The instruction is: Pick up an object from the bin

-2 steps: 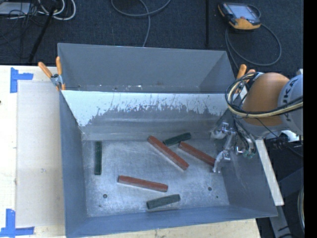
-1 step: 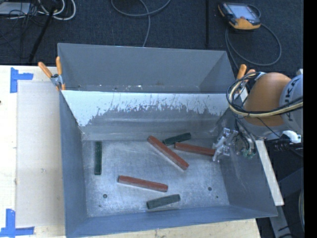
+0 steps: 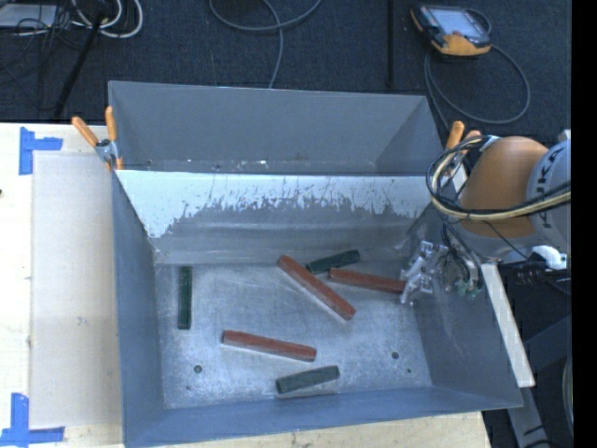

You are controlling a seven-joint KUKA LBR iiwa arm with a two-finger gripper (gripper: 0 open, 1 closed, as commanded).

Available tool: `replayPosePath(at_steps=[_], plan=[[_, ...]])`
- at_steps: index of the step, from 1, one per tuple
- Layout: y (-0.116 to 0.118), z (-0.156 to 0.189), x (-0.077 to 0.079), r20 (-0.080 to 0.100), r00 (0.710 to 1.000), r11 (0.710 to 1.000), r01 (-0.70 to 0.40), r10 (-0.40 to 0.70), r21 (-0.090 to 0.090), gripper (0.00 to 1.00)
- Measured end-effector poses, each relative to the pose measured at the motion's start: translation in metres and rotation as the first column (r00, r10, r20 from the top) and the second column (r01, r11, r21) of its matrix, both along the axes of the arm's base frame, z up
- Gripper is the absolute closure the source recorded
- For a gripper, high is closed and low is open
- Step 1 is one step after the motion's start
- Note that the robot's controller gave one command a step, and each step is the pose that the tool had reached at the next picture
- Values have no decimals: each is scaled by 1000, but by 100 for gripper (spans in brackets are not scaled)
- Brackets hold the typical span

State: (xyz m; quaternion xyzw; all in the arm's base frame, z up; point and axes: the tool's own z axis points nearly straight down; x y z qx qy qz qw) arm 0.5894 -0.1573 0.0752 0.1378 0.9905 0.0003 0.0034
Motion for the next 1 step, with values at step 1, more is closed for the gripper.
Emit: replayPosePath(at_steps=[1], plan=[[0,1,0,0,1000,1000,-1,1,0,100]])
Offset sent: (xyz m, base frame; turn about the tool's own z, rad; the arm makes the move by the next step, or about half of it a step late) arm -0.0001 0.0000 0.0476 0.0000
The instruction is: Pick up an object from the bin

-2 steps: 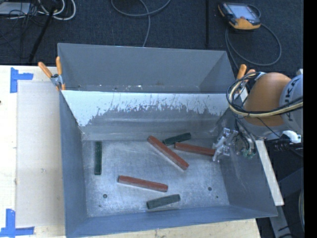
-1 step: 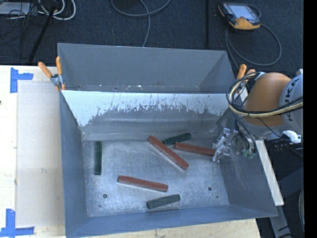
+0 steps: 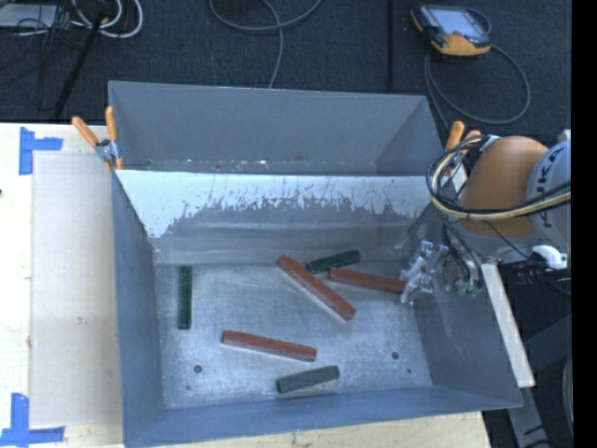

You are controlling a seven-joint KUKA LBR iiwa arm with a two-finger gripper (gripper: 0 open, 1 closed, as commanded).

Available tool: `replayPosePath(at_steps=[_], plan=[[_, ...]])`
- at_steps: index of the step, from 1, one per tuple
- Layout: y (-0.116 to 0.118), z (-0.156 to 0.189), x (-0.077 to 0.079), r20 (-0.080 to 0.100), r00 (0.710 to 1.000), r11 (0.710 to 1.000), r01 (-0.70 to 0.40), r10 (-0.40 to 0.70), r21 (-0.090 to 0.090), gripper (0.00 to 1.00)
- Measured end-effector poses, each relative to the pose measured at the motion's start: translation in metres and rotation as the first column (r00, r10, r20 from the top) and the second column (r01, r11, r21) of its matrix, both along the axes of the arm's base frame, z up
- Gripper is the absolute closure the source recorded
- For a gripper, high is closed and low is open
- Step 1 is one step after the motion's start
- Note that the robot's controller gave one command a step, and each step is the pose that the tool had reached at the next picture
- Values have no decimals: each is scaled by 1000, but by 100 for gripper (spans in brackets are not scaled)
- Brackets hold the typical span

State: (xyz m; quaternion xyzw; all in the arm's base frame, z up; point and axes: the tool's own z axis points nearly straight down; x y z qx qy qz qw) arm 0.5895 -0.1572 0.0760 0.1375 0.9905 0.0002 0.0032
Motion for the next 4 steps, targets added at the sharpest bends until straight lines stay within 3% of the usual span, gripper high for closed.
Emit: replayPosePath(at_steps=[2,4], plan=[[1,18,-3,-9,1000,1000,0,0,2,100],[0,42,-2,-6,1000,1000,-1,1,1,100]])
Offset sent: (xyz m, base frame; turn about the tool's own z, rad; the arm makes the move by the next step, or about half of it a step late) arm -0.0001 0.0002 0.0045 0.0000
